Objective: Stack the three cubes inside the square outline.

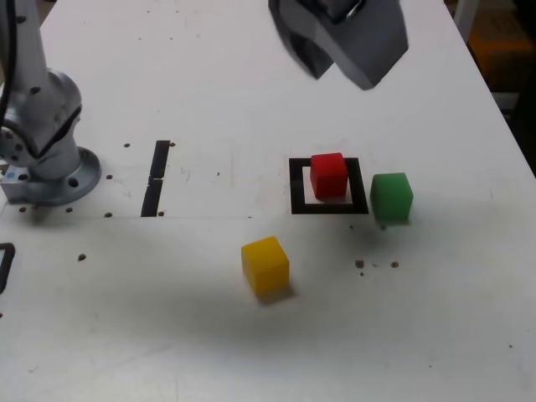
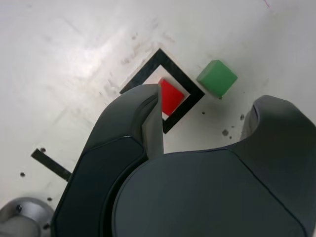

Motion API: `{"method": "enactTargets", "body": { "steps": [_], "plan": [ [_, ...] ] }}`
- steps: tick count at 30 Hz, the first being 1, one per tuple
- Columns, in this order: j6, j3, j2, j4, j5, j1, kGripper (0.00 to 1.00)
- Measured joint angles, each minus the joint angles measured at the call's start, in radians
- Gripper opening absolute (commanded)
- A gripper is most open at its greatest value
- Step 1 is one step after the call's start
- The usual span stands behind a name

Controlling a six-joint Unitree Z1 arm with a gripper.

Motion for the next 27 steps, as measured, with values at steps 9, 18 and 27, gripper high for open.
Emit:
{"method": "enactTargets", "body": {
  "steps": [9,18,27],
  "plan": [
    [-0.196,0.049,-0.043,-0.005,-0.01,0.0,0.92],
    [-0.522,0.094,-0.094,0.021,-0.056,-0.009,0.95],
    [-0.844,0.108,-0.131,0.136,-0.068,-0.067,0.99]
  ]
}}
